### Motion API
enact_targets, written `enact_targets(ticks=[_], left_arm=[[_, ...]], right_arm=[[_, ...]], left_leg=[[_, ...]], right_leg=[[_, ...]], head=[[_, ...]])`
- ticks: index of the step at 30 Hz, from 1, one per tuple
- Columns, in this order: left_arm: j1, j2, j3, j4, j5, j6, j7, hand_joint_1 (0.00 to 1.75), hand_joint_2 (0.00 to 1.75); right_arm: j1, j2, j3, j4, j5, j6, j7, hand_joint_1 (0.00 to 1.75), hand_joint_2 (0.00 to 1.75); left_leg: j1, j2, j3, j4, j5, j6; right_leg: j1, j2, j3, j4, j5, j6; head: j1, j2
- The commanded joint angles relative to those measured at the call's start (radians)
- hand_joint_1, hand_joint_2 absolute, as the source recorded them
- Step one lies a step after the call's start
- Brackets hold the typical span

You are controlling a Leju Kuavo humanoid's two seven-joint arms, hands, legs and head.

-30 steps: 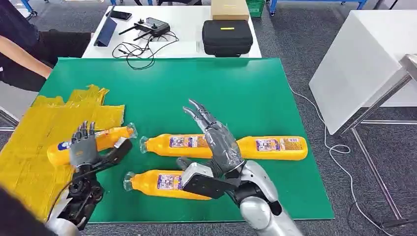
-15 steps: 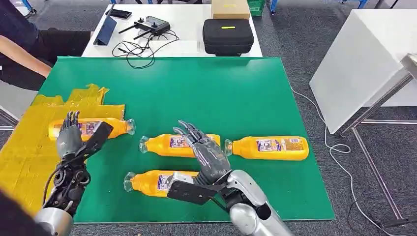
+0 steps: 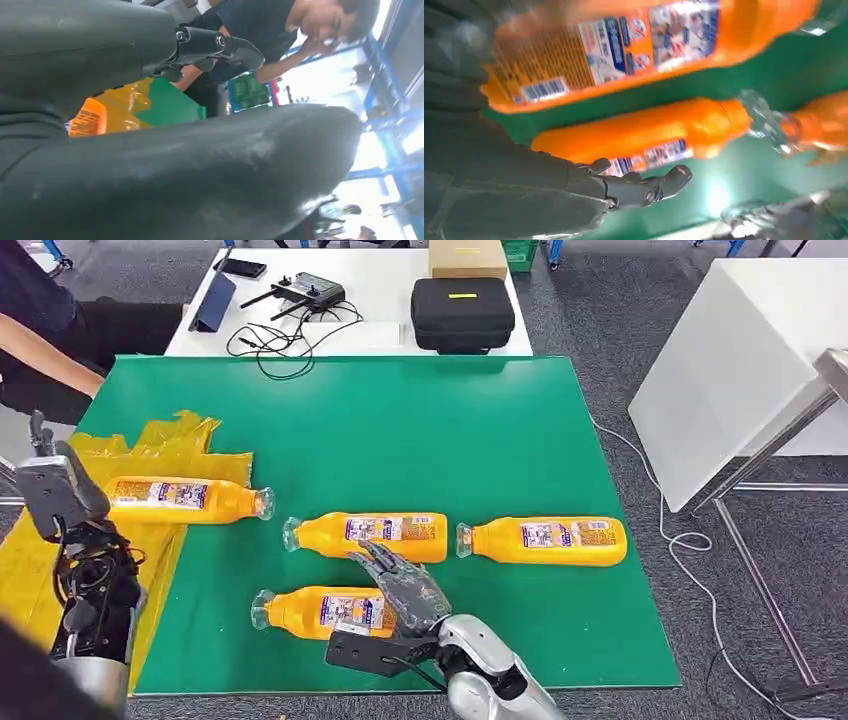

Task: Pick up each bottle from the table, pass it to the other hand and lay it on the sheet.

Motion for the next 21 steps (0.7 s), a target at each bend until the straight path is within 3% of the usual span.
enact_targets(ticks=[1, 13, 16, 17, 18, 21], left_arm=[[-0.033, -0.015, -0.057, -0.028, 0.068, 0.022, 0.015, 0.0, 0.0], [-0.105, -0.029, -0.087, -0.014, 0.108, 0.01, 0.018, 0.0, 0.0], [-0.115, -0.029, -0.092, -0.005, 0.115, 0.001, 0.012, 0.0, 0.0], [-0.126, -0.033, -0.099, 0.001, 0.113, 0.003, 0.012, 0.0, 0.0], [-0.131, -0.037, -0.101, 0.001, 0.112, 0.005, 0.013, 0.0, 0.0], [-0.134, -0.041, -0.104, 0.0, 0.12, 0.01, 0.019, 0.0, 0.0]], right_arm=[[-0.051, 0.053, 0.031, 0.266, 0.061, -0.008, 0.081, 0.0, 1.75], [-0.115, 0.084, 0.007, 0.454, 0.148, -0.006, 0.178, 0.0, 1.75], [-0.123, 0.091, 0.003, 0.481, 0.16, -0.005, 0.188, 0.0, 1.75], [-0.123, 0.091, -0.007, 0.492, 0.159, -0.003, 0.189, 0.94, 1.75], [-0.122, 0.09, -0.009, 0.494, 0.159, -0.006, 0.189, 1.75, 1.75], [-0.128, 0.098, -0.025, 0.491, 0.172, -0.008, 0.189, 1.75, 1.75]], left_leg=[[0.0, -0.001, 0.009, -0.002, -0.002, 0.0], [0.001, -0.002, 0.004, 0.0, 0.0, 0.0], [0.0, -0.002, 0.009, -0.001, 0.0, 0.0], [0.0, -0.002, 0.011, -0.002, 0.0, 0.0], [0.0, -0.001, 0.01, -0.001, 0.0, 0.0], [0.001, -0.003, 0.013, -0.001, 0.0, -0.001]], right_leg=[[0.001, -0.004, 0.009, -0.002, -0.003, 0.0], [0.001, -0.004, 0.004, -0.001, -0.001, 0.0], [0.001, -0.005, 0.009, -0.002, -0.001, 0.0], [0.0, -0.005, 0.01, -0.002, -0.001, 0.0], [0.001, -0.003, 0.01, -0.001, 0.0, 0.0], [0.001, -0.005, 0.013, -0.002, 0.0, 0.0]], head=[[0.0, 0.0], [0.0, 0.0], [0.0, 0.0], [0.0, 0.0], [0.0, 0.0], [0.0, 0.0]])
